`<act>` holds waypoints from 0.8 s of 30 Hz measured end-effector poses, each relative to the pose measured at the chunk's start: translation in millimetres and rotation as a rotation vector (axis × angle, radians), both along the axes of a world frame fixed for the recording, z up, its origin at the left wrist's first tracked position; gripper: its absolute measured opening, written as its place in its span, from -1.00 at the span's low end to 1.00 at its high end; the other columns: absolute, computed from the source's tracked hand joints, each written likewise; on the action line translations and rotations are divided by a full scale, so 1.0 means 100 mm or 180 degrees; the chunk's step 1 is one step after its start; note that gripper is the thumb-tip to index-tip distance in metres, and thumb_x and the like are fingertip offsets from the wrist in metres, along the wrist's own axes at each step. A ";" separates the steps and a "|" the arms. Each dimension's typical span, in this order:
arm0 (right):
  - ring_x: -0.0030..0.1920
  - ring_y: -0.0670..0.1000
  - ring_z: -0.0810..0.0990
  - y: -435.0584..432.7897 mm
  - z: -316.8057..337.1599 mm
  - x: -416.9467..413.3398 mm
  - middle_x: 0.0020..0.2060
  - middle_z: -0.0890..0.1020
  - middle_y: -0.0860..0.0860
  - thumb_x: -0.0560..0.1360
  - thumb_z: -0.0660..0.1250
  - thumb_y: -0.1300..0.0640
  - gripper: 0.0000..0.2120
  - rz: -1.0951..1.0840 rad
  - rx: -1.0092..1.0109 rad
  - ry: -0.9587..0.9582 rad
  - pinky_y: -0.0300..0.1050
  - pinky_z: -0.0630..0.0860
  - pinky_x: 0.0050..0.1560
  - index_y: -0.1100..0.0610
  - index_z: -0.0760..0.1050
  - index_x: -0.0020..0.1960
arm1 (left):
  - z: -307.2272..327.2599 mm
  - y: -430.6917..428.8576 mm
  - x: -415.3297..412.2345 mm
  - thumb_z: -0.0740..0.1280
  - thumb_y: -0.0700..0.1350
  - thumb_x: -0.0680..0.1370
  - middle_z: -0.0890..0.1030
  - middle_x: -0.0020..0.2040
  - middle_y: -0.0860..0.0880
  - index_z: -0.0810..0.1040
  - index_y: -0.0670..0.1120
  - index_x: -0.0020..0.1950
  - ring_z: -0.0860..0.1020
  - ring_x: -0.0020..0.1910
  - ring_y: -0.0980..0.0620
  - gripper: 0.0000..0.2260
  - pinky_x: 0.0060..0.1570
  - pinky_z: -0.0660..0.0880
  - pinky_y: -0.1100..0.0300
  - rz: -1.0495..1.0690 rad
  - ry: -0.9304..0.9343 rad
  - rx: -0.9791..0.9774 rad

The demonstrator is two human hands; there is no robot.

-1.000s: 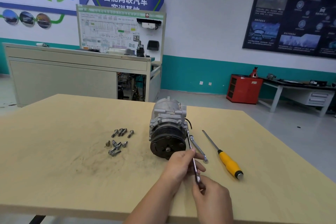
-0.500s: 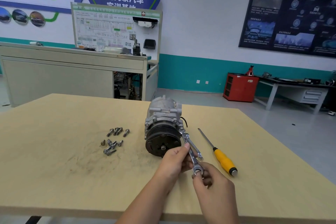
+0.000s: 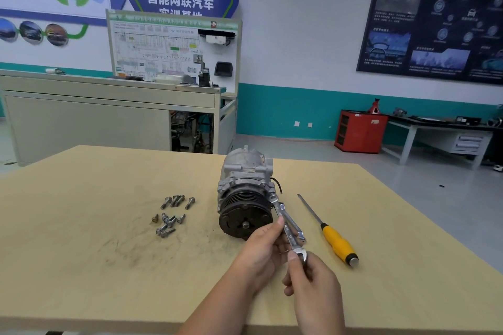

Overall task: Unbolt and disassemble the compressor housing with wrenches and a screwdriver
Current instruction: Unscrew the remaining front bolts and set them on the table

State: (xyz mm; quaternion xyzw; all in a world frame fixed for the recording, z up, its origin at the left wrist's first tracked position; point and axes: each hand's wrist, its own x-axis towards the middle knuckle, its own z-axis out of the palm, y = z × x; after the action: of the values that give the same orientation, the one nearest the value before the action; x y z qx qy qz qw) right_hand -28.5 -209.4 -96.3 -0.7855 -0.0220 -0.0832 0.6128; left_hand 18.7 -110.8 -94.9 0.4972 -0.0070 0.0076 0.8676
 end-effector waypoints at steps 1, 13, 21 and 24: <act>-0.49 -0.11 0.50 0.00 0.00 0.00 -0.52 0.55 -0.02 0.53 0.28 0.08 -0.76 -0.0047 -0.0087 -0.0098 -0.35 0.38 -0.42 0.03 0.50 -0.31 | 0.00 0.00 0.00 0.23 -0.02 0.52 0.62 -0.37 -0.12 0.64 -0.14 -0.34 0.57 -0.44 0.05 -0.66 -0.33 0.54 0.23 -0.0004 -0.0004 -0.0044; -0.10 -0.06 0.54 -0.01 0.03 0.03 -0.10 0.61 -0.05 0.59 0.14 0.01 -0.82 0.0006 -0.1806 -0.0928 -0.23 0.32 -0.21 0.01 0.50 0.04 | -0.02 0.02 -0.01 0.34 -0.04 0.39 0.55 -0.45 -0.08 0.66 -0.15 -0.34 0.46 -0.57 0.11 -0.78 -0.50 0.46 0.30 0.0045 0.0038 -0.0197; -0.28 -0.09 0.56 0.03 0.07 0.01 -0.30 0.61 -0.09 0.53 0.24 -0.05 -0.87 0.0266 -0.0865 -0.0367 -0.30 0.41 -0.24 -0.07 0.47 -0.17 | 0.00 0.06 -0.02 0.23 -0.05 0.56 0.55 -0.43 -0.07 0.70 -0.14 -0.28 0.47 -0.52 0.04 -0.66 -0.40 0.40 0.22 0.0007 0.0222 -0.0068; -0.36 -0.07 0.56 0.02 0.07 0.01 -0.38 0.63 -0.02 0.54 0.23 -0.01 -0.79 0.0323 -0.0409 -0.0169 -0.31 0.41 -0.28 0.00 0.52 -0.23 | 0.02 0.05 -0.04 0.16 -0.05 0.61 0.56 -0.43 -0.05 0.71 -0.14 -0.24 0.47 -0.52 0.04 -0.60 -0.38 0.29 0.21 -0.0033 0.0288 -0.0015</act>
State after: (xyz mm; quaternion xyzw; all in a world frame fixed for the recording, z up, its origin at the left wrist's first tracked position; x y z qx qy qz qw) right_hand -27.9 -207.3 -89.6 -0.8186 -0.0833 -0.0712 0.5638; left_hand 15.0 -105.5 -93.3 0.4949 0.0296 -0.0193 0.8682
